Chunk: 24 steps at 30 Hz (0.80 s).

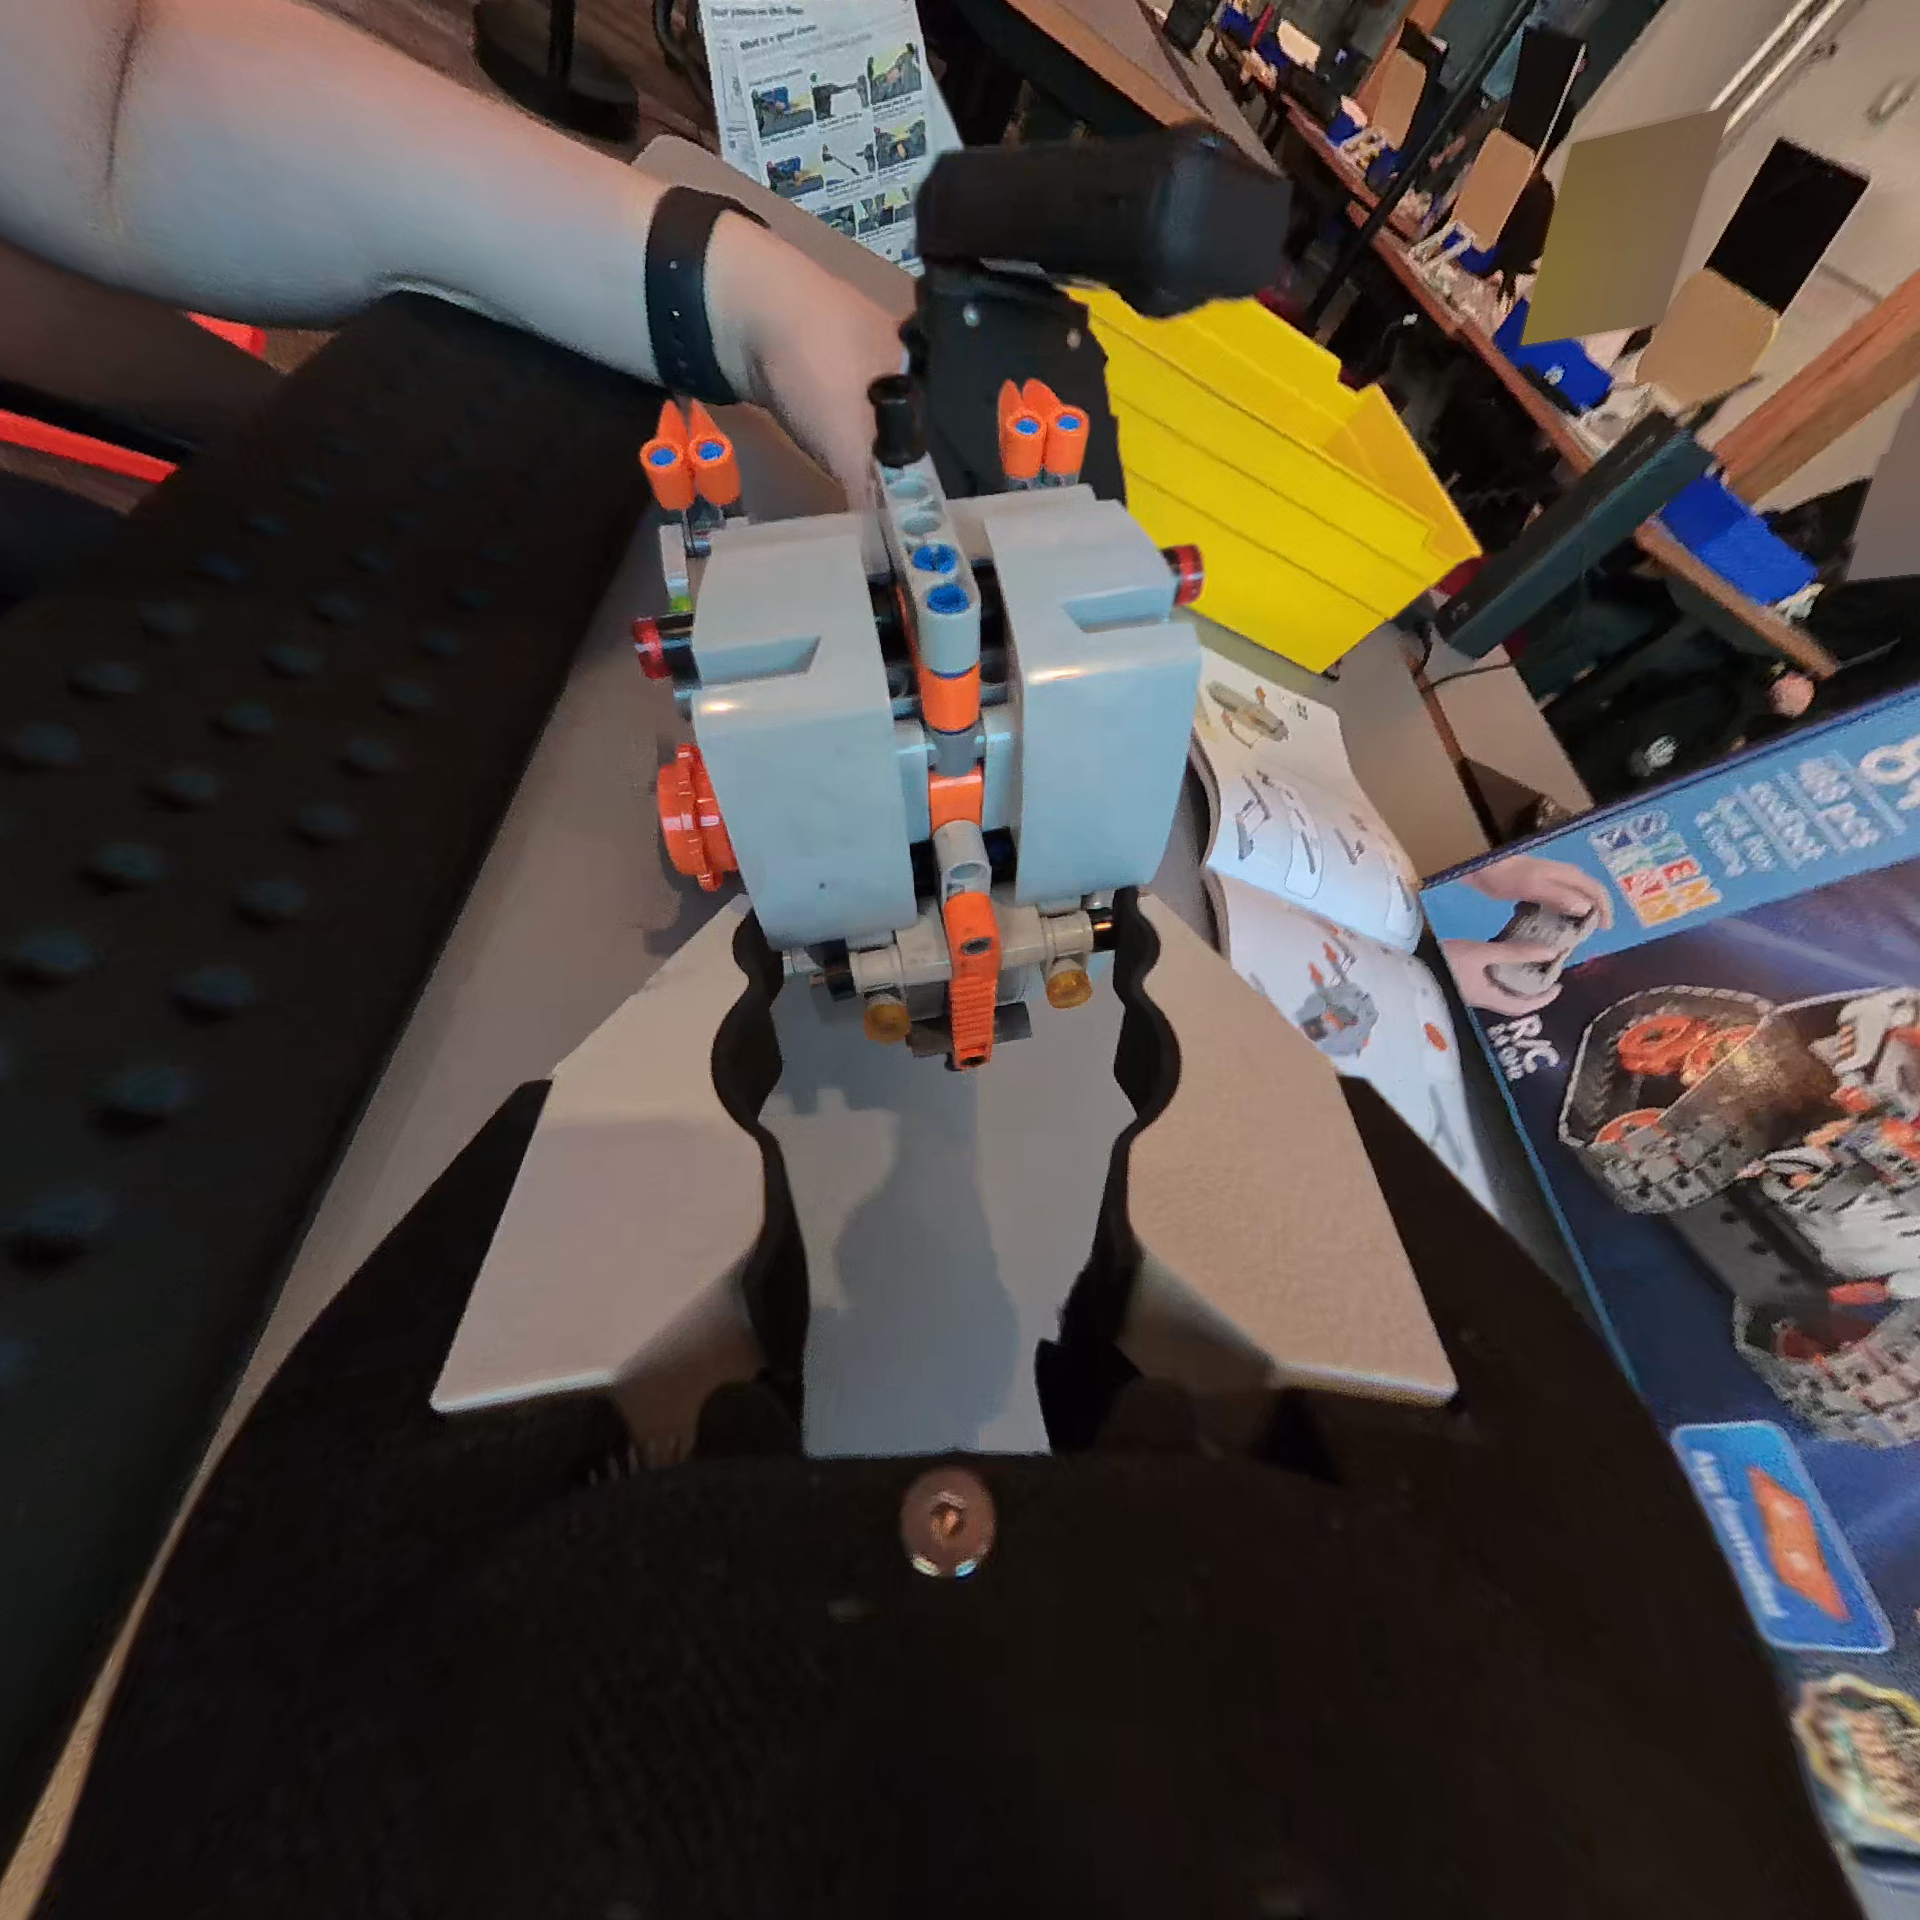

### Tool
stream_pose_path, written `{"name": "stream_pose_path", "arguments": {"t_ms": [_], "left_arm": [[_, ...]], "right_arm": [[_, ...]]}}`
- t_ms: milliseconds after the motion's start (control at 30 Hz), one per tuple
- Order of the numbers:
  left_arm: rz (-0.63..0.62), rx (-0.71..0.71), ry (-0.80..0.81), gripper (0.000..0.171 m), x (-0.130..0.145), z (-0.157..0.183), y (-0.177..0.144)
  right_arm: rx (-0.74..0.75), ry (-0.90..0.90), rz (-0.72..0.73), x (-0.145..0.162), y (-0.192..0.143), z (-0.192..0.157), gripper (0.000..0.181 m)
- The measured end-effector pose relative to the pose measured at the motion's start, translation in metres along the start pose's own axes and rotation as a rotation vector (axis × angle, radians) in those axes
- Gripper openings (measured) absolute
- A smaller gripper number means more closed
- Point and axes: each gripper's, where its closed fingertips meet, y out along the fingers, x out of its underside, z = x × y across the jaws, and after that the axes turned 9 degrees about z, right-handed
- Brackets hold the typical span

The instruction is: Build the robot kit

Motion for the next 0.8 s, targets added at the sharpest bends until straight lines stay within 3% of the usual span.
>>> {"name": "stream_pose_path", "arguments": {"t_ms": [300,800], "left_arm": [[-0.001,-0.002,-0.004,0.032,0.001,-0.001,0.000],[0.001,-0.006,-0.012,0.033,0.001,-0.003,-0.001]], "right_arm": [[0.041,0.332,0.074,0.006,-0.013,0.026,0.057],[0.090,0.343,0.008,0.003,-0.014,0.041,0.057]]}}
